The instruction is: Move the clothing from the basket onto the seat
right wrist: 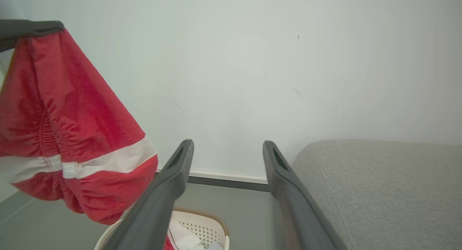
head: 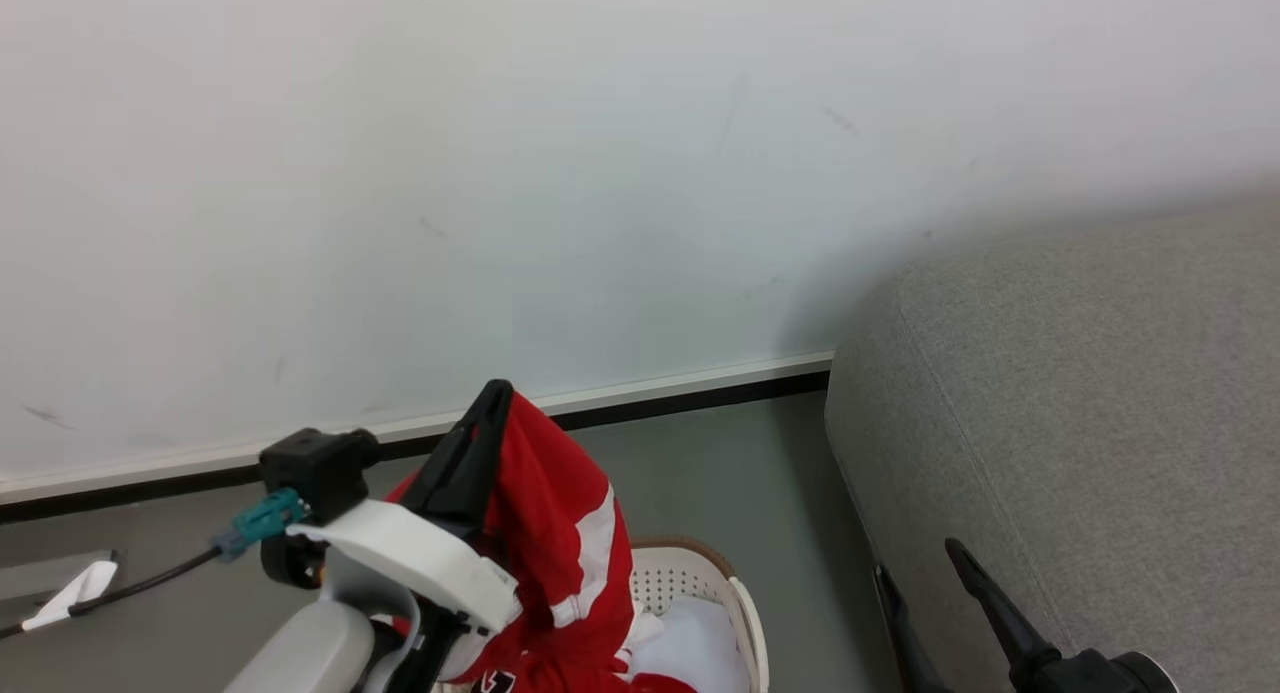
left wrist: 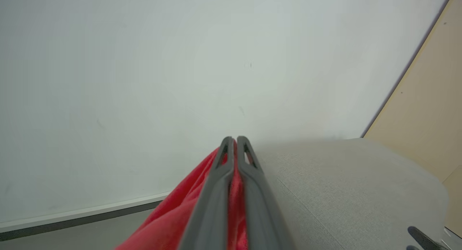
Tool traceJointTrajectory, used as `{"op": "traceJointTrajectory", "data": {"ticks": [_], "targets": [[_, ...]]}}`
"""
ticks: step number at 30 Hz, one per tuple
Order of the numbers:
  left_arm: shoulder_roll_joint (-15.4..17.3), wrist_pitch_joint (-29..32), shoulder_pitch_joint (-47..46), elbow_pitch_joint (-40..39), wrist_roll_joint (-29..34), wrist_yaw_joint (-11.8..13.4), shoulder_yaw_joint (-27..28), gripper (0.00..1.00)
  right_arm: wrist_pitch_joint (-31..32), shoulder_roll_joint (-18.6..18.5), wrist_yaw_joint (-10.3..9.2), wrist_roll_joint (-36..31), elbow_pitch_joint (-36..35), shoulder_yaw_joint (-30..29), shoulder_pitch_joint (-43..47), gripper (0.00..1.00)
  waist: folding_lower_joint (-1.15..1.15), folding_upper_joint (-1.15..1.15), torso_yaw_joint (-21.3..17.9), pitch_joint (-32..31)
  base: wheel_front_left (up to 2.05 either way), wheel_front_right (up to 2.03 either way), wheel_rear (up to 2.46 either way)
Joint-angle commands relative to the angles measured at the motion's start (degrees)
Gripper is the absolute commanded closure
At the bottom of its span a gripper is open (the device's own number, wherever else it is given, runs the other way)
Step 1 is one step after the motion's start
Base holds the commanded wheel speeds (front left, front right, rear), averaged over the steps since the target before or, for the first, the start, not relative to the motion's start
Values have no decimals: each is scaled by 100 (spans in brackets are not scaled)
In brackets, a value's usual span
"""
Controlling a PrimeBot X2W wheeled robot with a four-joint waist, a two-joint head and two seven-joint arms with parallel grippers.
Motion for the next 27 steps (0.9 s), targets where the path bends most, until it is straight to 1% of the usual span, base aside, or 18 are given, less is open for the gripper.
{"op": "traceJointTrajectory", "data": {"ticks": [1, 7, 10, 13, 14, 18, 19, 24, 27], "targets": [[73, 57, 114, -139, -8, 47, 21, 100, -16, -11, -13, 13, -2, 23, 51, 0, 2, 0, 4, -22, 0, 0, 0], [210, 185, 211, -467, 8, 193, 46, 100, -16, -89, -13, -124, -54, 254, -138, 0, 2, 0, 4, -5, 0, 0, 0], [240, 225, 233, -579, 32, 228, 27, 100, -16, -192, -13, -54, -140, 510, -293, 0, 2, 0, 10, 2, 0, 0, 0], [230, 268, 210, -704, 72, 203, -56, 100, -16, -371, -13, 32, -238, 943, -523, 0, 2, 0, 18, 4, 0, 0, 0], [230, 268, 210, -704, 72, 203, -56, 100, -16, -371, -13, 32, -238, 943, -523, 0, 2, 0, 18, 4, 0, 0, 0], [178, 362, 155, -838, 125, 170, -203, 100, -16, -660, -13, 237, -204, 1822, -1029, 0, 2, 0, -11, 20, 0, 0, 0], [127, 398, 119, -892, 146, 153, -302, 100, -16, -730, -13, 313, -110, 2195, -1323, 0, 2, 0, -16, 26, 0, 0, 0], [-7, 495, 46, -1056, 166, 81, -520, 100, -16, -678, -14, 435, 223, 2874, -1907, 0, 2, 0, 7, 58, 0, 0, 0], [-57, 601, -1, -1126, 248, 17, -701, 100, -15, -604, -14, 378, 542, 3085, -2188, 0, 2, 0, 35, 61, 0, 0, 0]]}}
